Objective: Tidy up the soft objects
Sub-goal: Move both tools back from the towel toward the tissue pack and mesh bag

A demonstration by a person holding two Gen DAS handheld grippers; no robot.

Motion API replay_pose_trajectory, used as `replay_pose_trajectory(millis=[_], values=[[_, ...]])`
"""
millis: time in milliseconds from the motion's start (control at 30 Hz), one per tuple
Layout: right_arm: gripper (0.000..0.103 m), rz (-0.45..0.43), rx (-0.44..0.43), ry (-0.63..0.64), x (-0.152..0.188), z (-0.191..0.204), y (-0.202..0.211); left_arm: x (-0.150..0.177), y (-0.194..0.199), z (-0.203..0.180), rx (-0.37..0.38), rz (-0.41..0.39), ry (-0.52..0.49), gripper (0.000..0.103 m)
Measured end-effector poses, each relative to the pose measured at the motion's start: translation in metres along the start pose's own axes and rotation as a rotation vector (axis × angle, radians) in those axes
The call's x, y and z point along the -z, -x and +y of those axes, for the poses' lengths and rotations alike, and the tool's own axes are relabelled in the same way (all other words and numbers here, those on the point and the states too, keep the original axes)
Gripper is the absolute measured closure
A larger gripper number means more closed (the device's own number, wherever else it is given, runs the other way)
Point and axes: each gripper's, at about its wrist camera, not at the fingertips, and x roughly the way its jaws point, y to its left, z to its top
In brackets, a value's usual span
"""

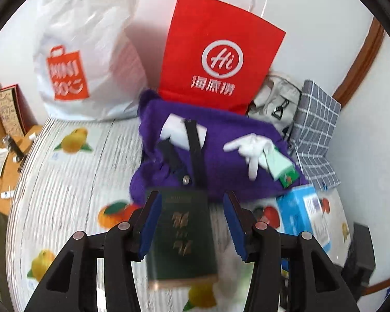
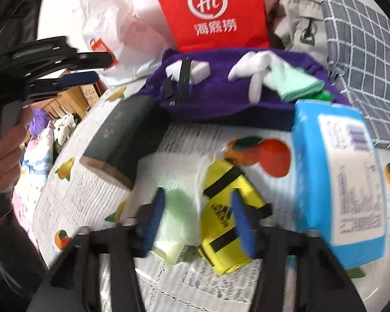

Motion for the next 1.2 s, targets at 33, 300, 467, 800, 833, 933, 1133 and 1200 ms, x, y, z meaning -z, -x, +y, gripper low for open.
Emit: replay_pose_trajectory(millis=[33, 300, 467, 800, 833, 933, 1133, 1200], values=[[0.082, 0.004, 0.002, 0.006, 0.001, 0.002, -0.001, 0.007, 0.002, 0.003, -0.003, 0.003, 0.007, 0.056], [0.093, -0.076, -0.013, -0.001, 0.019, 0.009, 0.036, 0.047, 0.011, 0.016, -0.025, 0.046, 0.036, 0.056], [0.093, -0.114, -0.030, -0.022, 0.032, 0.008, 0.061, 0.069, 0.019, 0.012, -0.033, 0.058, 0.037, 0.053], [0.093, -0.092, -0.060, -0.020, 0.066, 0.006, 0.079, 0.112, 0.028, 0.000, -0.028, 0.091, 0.032, 0.050], [0.093, -0.086, -0.060, -0.027, 0.070, 0.004, 0.078, 0.116, 0.029, -0.002, -0.029, 0.094, 0.028, 0.050], [0.089, -0.079, -0.044, -0.043, 0.078, 0.000, 0.078, 0.124, 0.032, -0.004, -0.027, 0.093, 0.023, 0.050], [0.029, -0.116, -0.026, -0.037, 0.077, 0.008, 0.069, 0.134, 0.033, -0.003, -0.016, 0.097, 0.039, 0.049], [0.030, -0.078, -0.022, -0.052, 0.076, 0.009, 0.055, 0.137, 0.031, -0.002, -0.015, 0.103, 0.040, 0.049]])
